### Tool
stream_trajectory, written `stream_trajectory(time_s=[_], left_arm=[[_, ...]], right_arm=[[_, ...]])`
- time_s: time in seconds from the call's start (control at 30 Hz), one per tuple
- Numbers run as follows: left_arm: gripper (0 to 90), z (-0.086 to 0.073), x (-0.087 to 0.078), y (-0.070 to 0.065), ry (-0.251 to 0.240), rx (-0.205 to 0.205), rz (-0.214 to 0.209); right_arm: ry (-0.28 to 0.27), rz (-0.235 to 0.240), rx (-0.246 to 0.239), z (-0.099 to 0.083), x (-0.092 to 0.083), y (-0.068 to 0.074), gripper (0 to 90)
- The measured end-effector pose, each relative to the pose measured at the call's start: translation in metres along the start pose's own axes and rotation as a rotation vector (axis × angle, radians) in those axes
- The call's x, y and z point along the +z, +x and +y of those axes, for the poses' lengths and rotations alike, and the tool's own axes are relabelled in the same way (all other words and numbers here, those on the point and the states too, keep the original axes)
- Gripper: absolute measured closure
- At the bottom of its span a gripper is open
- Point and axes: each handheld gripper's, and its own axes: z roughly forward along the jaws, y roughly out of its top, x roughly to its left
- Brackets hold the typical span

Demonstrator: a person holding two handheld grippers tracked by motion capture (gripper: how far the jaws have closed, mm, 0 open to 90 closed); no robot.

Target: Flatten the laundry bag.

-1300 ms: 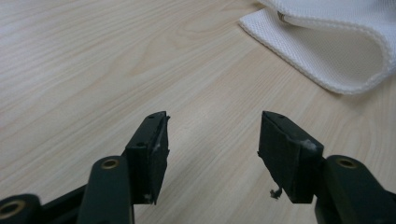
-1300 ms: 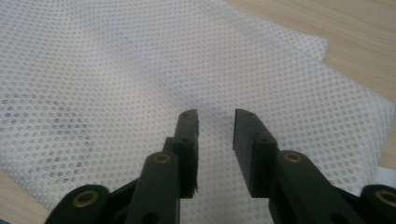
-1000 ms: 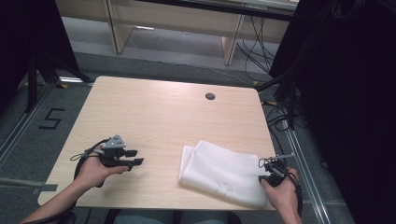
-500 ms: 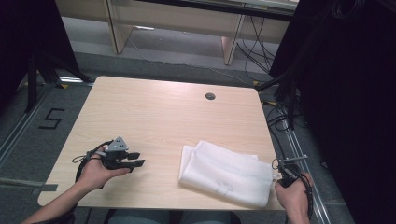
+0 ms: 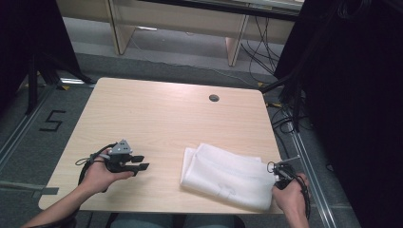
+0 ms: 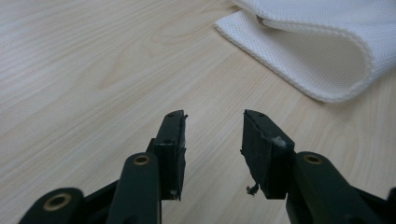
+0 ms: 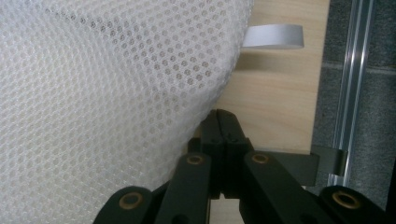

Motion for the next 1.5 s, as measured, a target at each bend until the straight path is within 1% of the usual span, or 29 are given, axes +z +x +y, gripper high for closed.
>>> stream_trajectory(time_s=[0.07,0.1,0.17,0.3,0.37,0.4,0.43,0.47,0.53,0.6,0.63,0.67,0.7,0.73,0.77,0.8,0.87,1.0,1.07,1.1,1.13,1.2,1.23,1.27,1.33,1.37,1.43,1.47,1.5], left_arm=[[58.9,0.0,0.002,-0.002,-0.021,-0.011,-0.009],[58.9,0.0,0.002,-0.002,-0.021,-0.011,-0.009],[58.5,0.0,0.003,-0.002,-0.013,-0.009,-0.012],[58.2,-0.001,0.003,-0.002,-0.004,-0.006,-0.022],[58.2,-0.001,0.003,-0.004,-0.013,-0.021,-0.024],[58.1,-0.001,0.004,-0.004,-0.019,-0.009,-0.027],[58.0,0.0,0.003,-0.004,-0.005,-0.004,-0.036],[57.8,-0.001,0.004,-0.005,-0.006,-0.02,-0.044],[57.5,-0.001,0.005,-0.005,-0.019,-0.006,-0.046],[57.3,-0.002,0.006,-0.007,-0.017,-0.021,-0.046],[57.3,-0.001,0.006,-0.006,-0.014,-0.003,-0.054],[57.2,-0.001,0.006,-0.006,-0.015,-0.006,-0.055],[57.2,-0.001,0.006,-0.006,-0.015,-0.004,-0.055],[57.1,-0.001,0.005,-0.006,-0.013,-0.006,-0.048],[57.0,-0.001,0.005,-0.006,-0.018,-0.004,-0.048],[57.0,-0.001,0.006,-0.006,-0.02,-0.027,-0.055],[56.8,-0.001,0.006,-0.006,-0.027,-0.02,-0.055],[56.6,0.0,0.004,-0.005,-0.012,-0.005,-0.058],[56.5,-0.001,0.005,-0.006,-0.022,-0.011,-0.054],[56.4,0.0,0.005,-0.007,-0.028,-0.013,-0.053],[56.4,0.0,0.005,-0.008,-0.029,-0.031,-0.053],[56.4,0.0,0.004,-0.007,-0.028,-0.022,-0.06],[56.3,0.0,0.004,-0.007,-0.033,-0.018,-0.061],[56.3,0.0,0.004,-0.007,-0.033,-0.017,-0.065],[56.3,0.0,0.004,-0.008,-0.037,-0.026,-0.059],[56.2,0.001,0.003,-0.007,-0.036,-0.019,-0.061],[56.3,0.001,0.003,-0.007,-0.04,-0.016,-0.06],[56.3,0.001,0.003,-0.008,-0.046,-0.033,-0.062],[56.4,0.001,0.003,-0.008,-0.05,-0.033,-0.062]], right_arm=[[0.003,0.008,0.01,0.003,-0.001,0.005,90.0],[-0.001,-0.007,-0.019,0.004,0.001,0.006,90.0],[0.029,0.002,-0.029,0.009,0.0,0.011,90.0],[0.054,-0.011,-0.055,0.017,0.004,0.022,90.0],[0.069,-0.008,-0.025,0.021,0.004,0.03,90.0],[0.058,-0.012,-0.037,0.022,0.005,0.031,90.0],[0.062,-0.01,-0.073,0.025,0.004,0.032,90.0],[0.06,-0.015,-0.081,0.026,0.004,0.034,90.0],[0.064,-0.013,-0.081,0.031,0.004,0.038,90.0],[0.066,-0.012,-0.077,0.033,0.004,0.041,90.0],[0.067,-0.018,-0.101,0.038,0.004,0.046,90.0],[0.064,-0.02,-0.098,0.04,0.005,0.048,90.0],[0.066,-0.029,-0.121,0.043,0.005,0.05,90.0],[0.072,-0.017,-0.097,0.045,0.004,0.055,90.0],[0.06,-0.013,-0.125,0.048,0.004,0.056,90.0],[0.058,-0.016,-0.123,0.05,0.003,0.059,90.0],[0.064,-0.017,-0.158,0.054,0.005,0.063,90.0],[0.058,-0.018,-0.161,0.059,0.007,0.072,90.0],[0.065,-0.022,-0.161,0.06,0.007,0.076,90.0],[0.064,-0.016,-0.166,0.061,0.007,0.078,90.0],[0.077,0.018,-0.182,0.062,0.008,0.077,90.0],[0.083,0.028,-0.192,0.064,0.008,0.08,90.0],[0.073,-0.008,-0.175,0.065,0.008,0.085,90.0],[0.071,-0.013,-0.18,0.065,0.008,0.087,90.0],[0.051,-0.007,-0.189,0.067,0.009,0.093,90.0],[0.07,-0.012,-0.191,0.068,0.008,0.095,90.0],[0.067,-0.008,-0.194,0.07,0.008,0.097,90.0],[0.053,-0.003,-0.201,0.07,0.008,0.099,90.0],[0.063,0.0,-0.222,0.073,0.008,0.102,90.0]])
